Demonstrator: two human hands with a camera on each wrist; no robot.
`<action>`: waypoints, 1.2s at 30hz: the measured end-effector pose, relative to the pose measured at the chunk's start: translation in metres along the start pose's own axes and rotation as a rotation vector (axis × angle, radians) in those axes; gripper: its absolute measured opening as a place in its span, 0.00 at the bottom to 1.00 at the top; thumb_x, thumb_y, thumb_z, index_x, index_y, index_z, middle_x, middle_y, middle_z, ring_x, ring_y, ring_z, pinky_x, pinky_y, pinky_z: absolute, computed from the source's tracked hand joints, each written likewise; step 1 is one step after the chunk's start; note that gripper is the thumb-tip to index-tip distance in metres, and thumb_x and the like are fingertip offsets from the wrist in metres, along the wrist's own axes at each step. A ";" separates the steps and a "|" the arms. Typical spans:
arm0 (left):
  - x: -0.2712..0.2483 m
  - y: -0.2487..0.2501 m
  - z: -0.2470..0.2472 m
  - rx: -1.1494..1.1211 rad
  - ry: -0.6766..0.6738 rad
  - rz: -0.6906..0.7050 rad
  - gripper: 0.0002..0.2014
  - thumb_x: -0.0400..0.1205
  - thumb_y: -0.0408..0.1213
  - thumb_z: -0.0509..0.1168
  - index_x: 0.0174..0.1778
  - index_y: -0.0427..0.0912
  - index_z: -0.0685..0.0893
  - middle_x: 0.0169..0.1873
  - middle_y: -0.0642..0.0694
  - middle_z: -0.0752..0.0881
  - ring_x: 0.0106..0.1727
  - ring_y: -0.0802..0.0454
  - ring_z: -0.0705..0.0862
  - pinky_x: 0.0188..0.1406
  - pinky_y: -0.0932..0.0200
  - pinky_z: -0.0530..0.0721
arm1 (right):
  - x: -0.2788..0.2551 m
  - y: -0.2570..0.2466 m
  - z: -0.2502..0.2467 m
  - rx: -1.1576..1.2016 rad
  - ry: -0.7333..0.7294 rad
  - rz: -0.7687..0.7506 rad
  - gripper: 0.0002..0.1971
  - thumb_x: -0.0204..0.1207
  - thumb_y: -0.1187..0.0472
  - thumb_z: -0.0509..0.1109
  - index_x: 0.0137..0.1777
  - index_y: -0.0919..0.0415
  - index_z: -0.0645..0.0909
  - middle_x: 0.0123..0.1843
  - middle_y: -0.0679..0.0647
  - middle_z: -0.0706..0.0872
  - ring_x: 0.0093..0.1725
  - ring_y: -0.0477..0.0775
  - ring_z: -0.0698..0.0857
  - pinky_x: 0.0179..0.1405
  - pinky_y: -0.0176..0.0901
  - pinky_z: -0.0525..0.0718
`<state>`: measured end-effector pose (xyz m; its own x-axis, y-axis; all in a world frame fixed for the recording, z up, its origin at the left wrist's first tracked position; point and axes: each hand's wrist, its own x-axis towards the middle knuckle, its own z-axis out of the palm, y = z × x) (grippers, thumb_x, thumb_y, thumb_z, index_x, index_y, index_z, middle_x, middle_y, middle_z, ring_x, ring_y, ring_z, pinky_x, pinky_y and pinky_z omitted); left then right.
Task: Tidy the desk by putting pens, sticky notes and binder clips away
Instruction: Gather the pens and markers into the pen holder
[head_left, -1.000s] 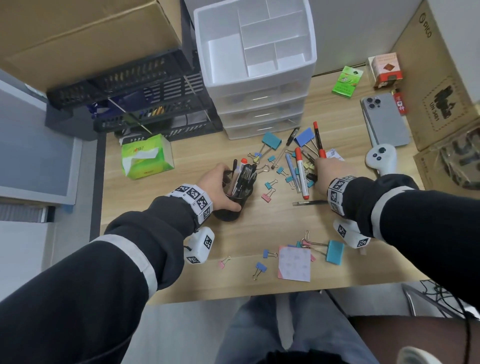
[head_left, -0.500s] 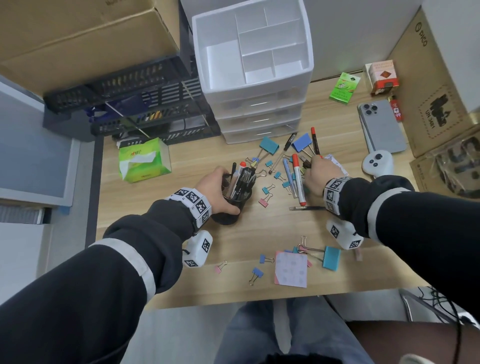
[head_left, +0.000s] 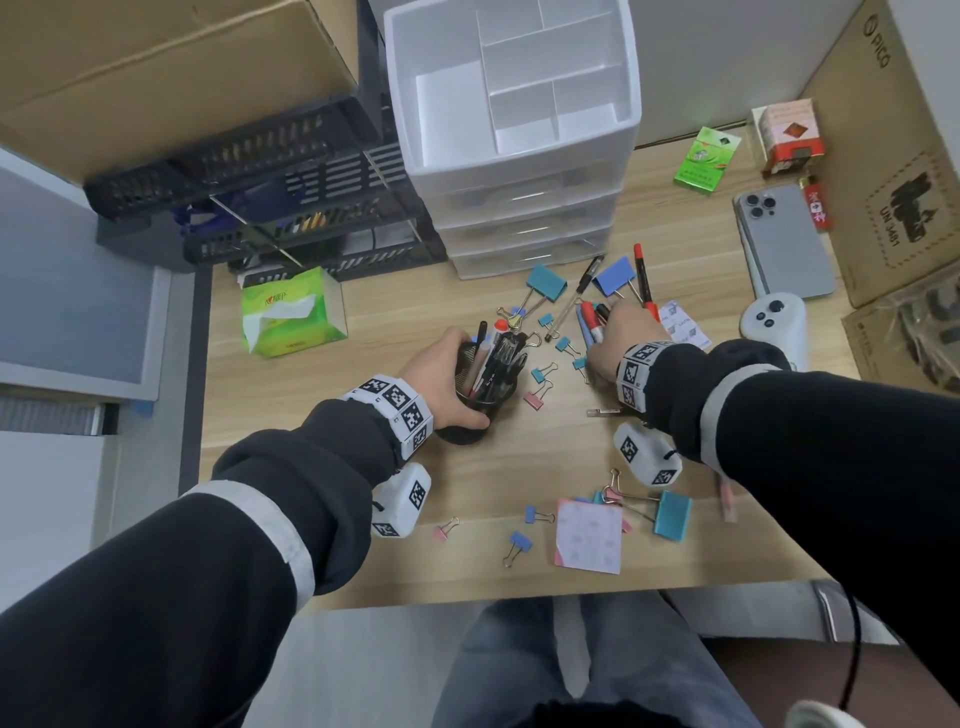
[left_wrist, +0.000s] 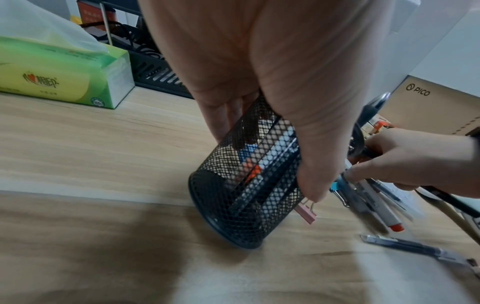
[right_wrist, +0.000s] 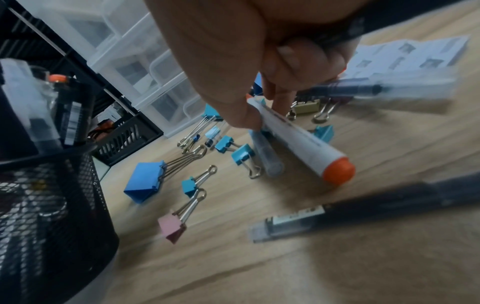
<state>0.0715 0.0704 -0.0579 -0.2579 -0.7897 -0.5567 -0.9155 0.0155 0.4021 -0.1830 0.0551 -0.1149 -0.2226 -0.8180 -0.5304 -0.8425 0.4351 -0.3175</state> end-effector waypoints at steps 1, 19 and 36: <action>0.000 0.000 0.000 -0.004 0.001 -0.002 0.48 0.56 0.49 0.86 0.69 0.47 0.67 0.48 0.51 0.84 0.47 0.49 0.86 0.52 0.48 0.87 | -0.001 -0.002 -0.001 0.011 0.009 -0.005 0.12 0.78 0.57 0.71 0.54 0.60 0.73 0.38 0.53 0.78 0.33 0.51 0.77 0.26 0.41 0.72; -0.002 0.001 -0.003 -0.006 -0.064 -0.006 0.50 0.59 0.48 0.86 0.72 0.45 0.66 0.51 0.50 0.84 0.49 0.49 0.86 0.53 0.50 0.86 | 0.003 -0.011 0.005 -0.166 -0.037 -0.068 0.11 0.79 0.53 0.69 0.50 0.61 0.79 0.40 0.53 0.80 0.36 0.52 0.81 0.32 0.44 0.81; -0.005 -0.004 0.000 -0.044 -0.055 -0.010 0.51 0.59 0.49 0.86 0.73 0.46 0.64 0.52 0.50 0.83 0.50 0.49 0.85 0.55 0.49 0.86 | 0.024 -0.040 0.004 0.167 -0.019 0.053 0.21 0.81 0.44 0.65 0.57 0.64 0.74 0.39 0.57 0.81 0.33 0.56 0.79 0.25 0.41 0.69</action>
<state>0.0769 0.0742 -0.0568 -0.2668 -0.7549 -0.5992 -0.9037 -0.0200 0.4276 -0.1523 0.0198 -0.1182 -0.2539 -0.7859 -0.5638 -0.7360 0.5352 -0.4145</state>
